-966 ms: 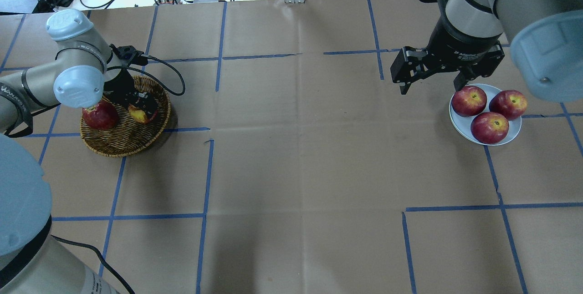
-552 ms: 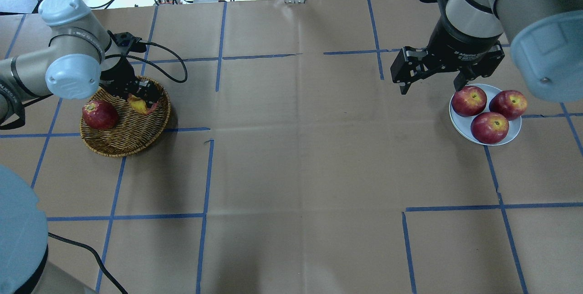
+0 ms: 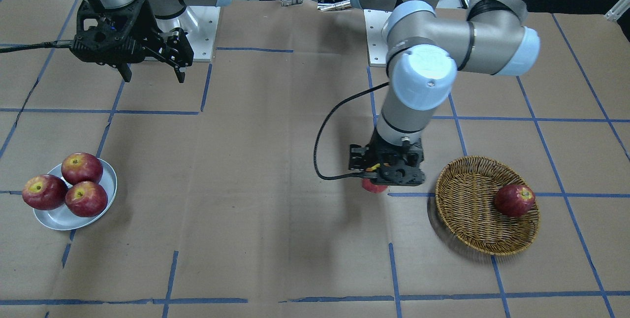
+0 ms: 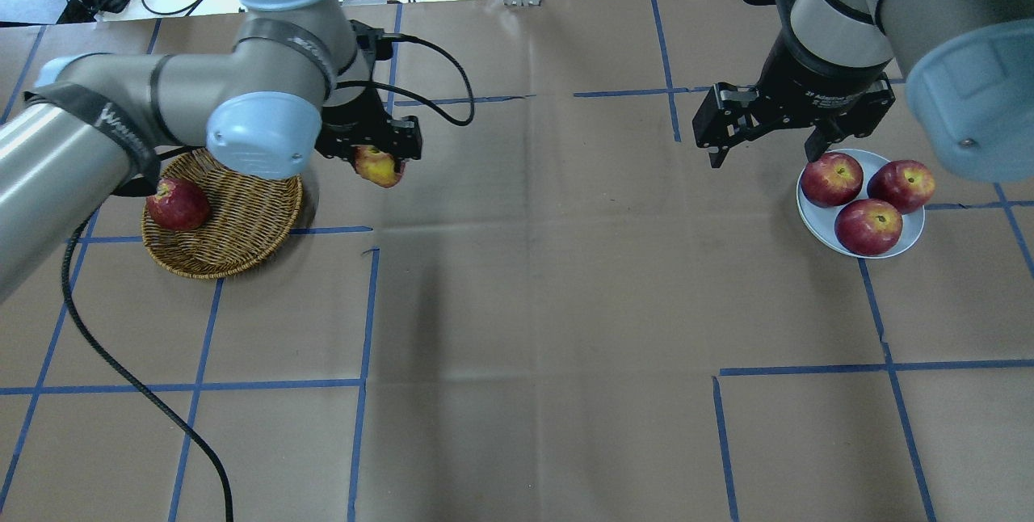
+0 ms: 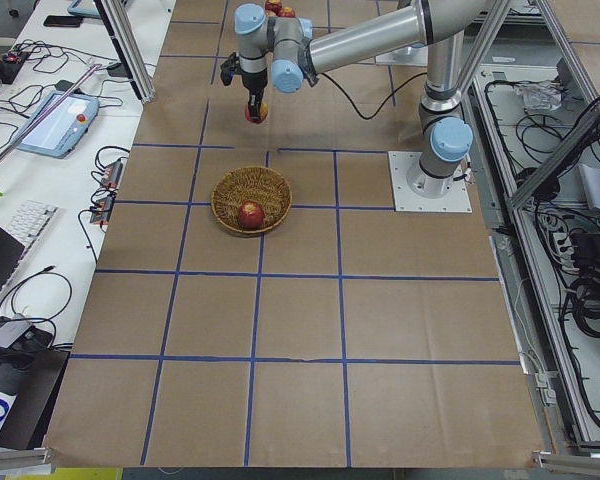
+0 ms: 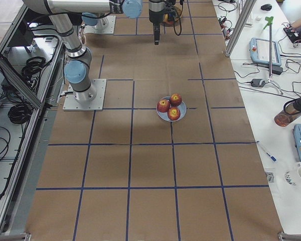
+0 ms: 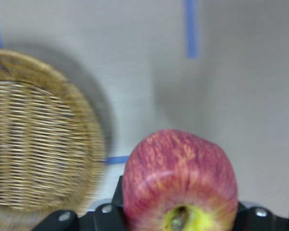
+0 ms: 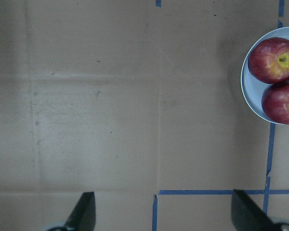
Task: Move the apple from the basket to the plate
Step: 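Lift the apple and carry it with the left gripper toward table center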
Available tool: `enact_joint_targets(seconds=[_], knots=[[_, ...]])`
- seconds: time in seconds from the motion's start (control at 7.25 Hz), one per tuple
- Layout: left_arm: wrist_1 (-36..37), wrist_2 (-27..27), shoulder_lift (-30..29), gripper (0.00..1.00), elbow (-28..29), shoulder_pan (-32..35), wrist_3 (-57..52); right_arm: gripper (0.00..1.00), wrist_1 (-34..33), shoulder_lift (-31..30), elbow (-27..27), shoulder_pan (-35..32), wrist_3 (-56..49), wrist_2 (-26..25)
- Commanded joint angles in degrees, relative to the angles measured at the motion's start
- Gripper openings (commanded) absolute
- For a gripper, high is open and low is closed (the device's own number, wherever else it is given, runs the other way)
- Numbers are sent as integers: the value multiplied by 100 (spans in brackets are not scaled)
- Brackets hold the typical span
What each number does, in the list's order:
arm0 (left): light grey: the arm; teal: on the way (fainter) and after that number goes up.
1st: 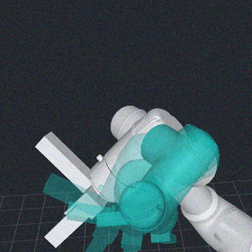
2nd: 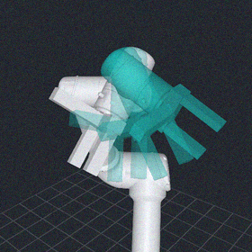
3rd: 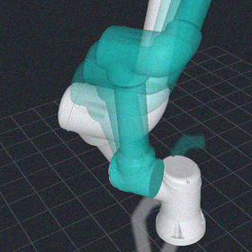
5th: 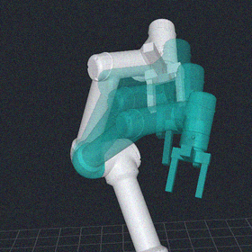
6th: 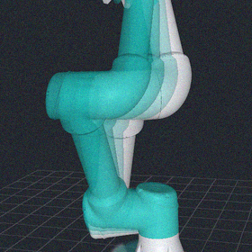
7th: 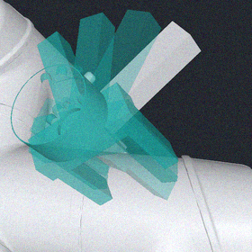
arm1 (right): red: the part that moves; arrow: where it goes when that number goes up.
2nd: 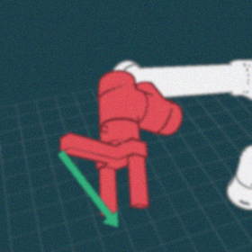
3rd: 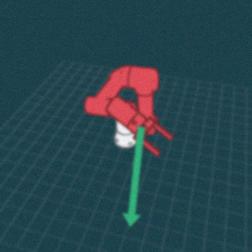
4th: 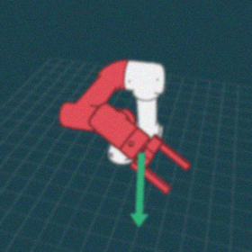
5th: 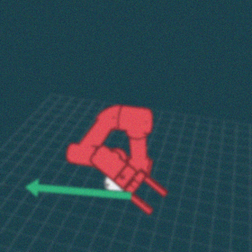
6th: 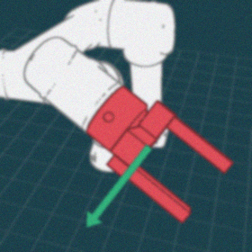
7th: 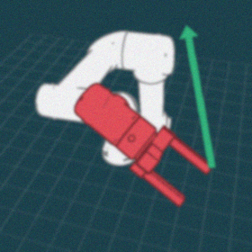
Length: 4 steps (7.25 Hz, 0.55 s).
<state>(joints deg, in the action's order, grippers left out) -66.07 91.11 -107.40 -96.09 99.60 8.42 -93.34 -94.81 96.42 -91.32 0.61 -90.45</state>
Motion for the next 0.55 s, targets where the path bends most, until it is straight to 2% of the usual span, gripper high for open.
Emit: enact_joint_targets(seconds=[0.0,0.28,0.41], knots=[[277,-23,-751,58,326,988,1186,100,0,-3,0,0,0,-8],[420,-5,-1465,59,810,1359,1391,100,9,-3,0,0,0,-8],[420,38,-1572,59,803,1395,1399,100,9,-3,0,0,0,-8]])
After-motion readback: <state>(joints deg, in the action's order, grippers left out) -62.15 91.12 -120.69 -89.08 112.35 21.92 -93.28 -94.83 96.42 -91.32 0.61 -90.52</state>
